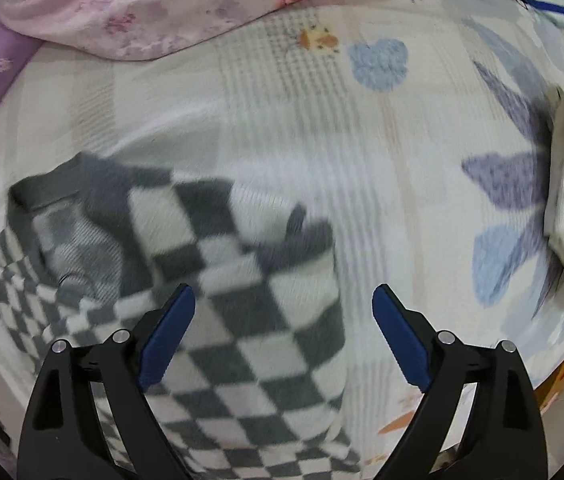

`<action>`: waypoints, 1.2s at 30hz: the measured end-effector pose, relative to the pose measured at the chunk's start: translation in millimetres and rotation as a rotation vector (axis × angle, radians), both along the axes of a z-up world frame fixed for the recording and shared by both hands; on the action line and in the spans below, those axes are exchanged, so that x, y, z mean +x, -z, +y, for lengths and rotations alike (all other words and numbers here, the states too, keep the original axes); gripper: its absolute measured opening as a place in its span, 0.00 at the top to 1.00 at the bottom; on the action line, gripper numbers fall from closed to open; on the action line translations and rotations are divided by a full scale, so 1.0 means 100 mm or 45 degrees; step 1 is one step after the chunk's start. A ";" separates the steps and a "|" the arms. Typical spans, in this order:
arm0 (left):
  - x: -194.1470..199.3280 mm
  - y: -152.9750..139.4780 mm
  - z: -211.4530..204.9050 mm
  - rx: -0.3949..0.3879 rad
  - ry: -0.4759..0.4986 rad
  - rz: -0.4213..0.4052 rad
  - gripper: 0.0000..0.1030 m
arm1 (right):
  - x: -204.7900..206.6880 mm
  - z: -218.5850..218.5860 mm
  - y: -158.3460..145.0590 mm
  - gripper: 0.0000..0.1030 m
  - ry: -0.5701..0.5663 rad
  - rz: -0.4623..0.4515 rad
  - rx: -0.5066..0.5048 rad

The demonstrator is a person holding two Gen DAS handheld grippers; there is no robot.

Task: Fold large clothes
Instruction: 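Grasp the cardigan hem with both grippers and lift it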

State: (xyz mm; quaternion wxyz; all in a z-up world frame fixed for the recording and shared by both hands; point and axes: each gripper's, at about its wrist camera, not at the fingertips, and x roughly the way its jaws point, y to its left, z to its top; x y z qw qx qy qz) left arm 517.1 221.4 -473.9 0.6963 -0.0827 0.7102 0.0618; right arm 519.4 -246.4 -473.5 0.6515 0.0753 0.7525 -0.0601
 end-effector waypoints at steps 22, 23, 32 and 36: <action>0.45 0.25 0.73 -0.126 -0.112 -0.028 0.80 | 0.16 -0.23 0.42 0.77 0.058 -0.005 0.141; 0.44 0.19 0.72 -0.117 -0.111 -0.043 0.81 | 0.13 -0.25 0.33 0.77 0.057 -0.035 0.132; -0.01 -0.42 0.74 -0.035 -0.080 -0.203 0.80 | -0.15 -0.25 -0.46 0.79 0.087 -0.246 0.050; -0.26 -0.56 0.54 -0.012 -0.048 -0.270 0.81 | -0.47 -0.17 -0.81 0.79 0.099 -0.339 -0.007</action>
